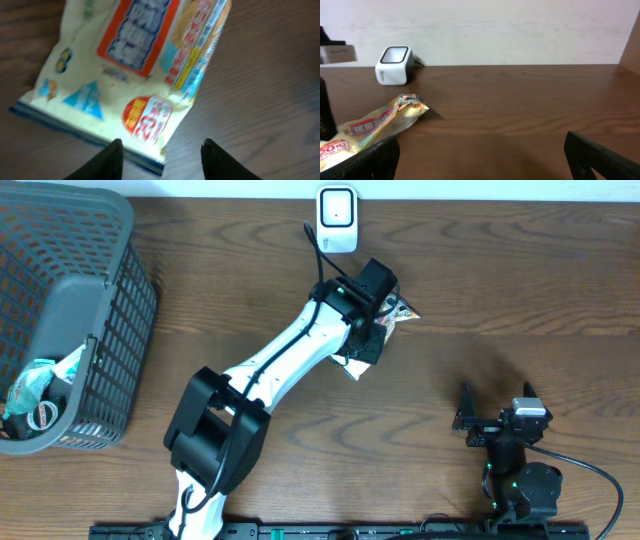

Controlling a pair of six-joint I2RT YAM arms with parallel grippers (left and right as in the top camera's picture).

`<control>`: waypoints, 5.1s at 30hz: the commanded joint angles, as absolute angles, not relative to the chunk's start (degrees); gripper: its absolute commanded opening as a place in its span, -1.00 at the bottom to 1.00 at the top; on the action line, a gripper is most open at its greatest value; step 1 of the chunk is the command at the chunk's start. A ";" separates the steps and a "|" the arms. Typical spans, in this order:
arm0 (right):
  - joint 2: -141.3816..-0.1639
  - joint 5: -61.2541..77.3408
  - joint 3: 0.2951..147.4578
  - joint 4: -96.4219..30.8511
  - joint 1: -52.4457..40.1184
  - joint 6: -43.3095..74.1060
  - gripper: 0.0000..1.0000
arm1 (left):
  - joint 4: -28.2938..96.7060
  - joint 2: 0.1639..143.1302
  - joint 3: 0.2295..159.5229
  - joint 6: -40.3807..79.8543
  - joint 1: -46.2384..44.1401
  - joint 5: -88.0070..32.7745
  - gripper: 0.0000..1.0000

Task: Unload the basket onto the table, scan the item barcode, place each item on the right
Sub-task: 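Carry the yellow bag to the white scanner with the left gripper, then place the yellow bag on the table beside the scanner and release, then return the left gripper to the basket and grasp the tissue pack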

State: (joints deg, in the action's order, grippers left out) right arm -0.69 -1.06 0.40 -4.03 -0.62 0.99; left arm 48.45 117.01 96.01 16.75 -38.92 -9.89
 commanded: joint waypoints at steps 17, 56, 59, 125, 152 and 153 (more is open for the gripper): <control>-0.38 -0.95 0.32 -4.27 -0.08 0.58 0.99 | 23.83 128.46 96.40 21.78 -39.55 -1.91 -0.01; -0.38 -0.95 0.32 -4.27 -0.08 0.58 0.98 | 46.26 123.52 95.02 19.75 -23.99 -19.88 0.72; -0.38 -0.95 0.32 -4.27 -0.08 0.58 0.99 | 46.22 123.68 95.02 20.27 -24.36 -21.04 0.96; -0.45 -0.95 0.32 -4.27 -0.08 0.58 0.99 | 59.81 87.94 105.93 39.75 25.34 11.18 0.96; -0.45 -0.95 0.32 -4.27 -0.08 0.58 0.99 | 62.81 116.90 101.84 61.82 27.66 16.23 0.94; -0.45 -0.95 0.32 -4.27 -0.08 0.58 0.99 | 62.70 117.75 101.84 61.82 27.99 16.21 0.94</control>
